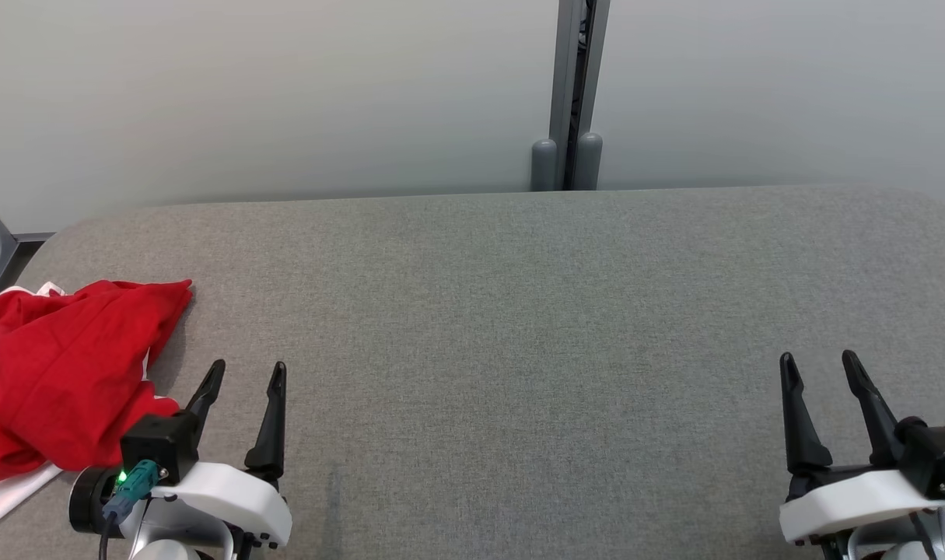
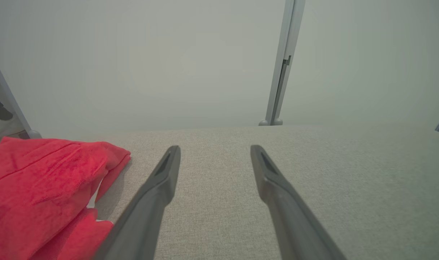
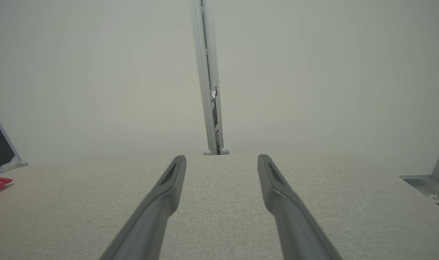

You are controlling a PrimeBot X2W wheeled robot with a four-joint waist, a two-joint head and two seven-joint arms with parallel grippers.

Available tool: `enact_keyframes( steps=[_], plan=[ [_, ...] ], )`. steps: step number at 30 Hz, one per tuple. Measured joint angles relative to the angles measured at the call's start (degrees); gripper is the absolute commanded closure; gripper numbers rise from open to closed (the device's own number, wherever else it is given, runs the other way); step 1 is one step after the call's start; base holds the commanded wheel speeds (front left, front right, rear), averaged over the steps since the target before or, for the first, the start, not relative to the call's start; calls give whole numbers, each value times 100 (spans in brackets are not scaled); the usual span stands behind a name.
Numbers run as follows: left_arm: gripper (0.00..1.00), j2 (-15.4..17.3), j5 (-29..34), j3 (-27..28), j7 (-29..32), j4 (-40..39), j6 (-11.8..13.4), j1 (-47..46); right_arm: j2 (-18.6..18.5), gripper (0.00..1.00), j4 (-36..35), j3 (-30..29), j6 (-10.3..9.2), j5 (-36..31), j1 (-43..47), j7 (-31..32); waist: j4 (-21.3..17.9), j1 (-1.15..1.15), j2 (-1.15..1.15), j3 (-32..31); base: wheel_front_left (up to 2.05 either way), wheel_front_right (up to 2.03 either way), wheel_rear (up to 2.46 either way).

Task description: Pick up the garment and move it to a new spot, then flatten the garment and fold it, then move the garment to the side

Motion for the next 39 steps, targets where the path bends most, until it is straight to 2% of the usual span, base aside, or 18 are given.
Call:
enact_keyframes(
  steps=[8, 21, 39],
  plan=[
    [0, 22, 237, 0, 16, -32, -43, 41, 132, 0, 75, -114, 8, -439, 107, -25, 5, 0, 0, 14, 0, 0, 0],
    [0, 18, 152, -1, -44, -122, -8, 97, 147, 0, 146, -10, 8, -70, 91, -41, 28, 0, 0, 3, 0, 0, 0],
    [0, 36, 49, -44, -96, -110, 91, 86, 79, 0, 183, 43, 8, 5, 81, -41, 75, 0, 0, 10, 0, 0, 0]
  ],
)
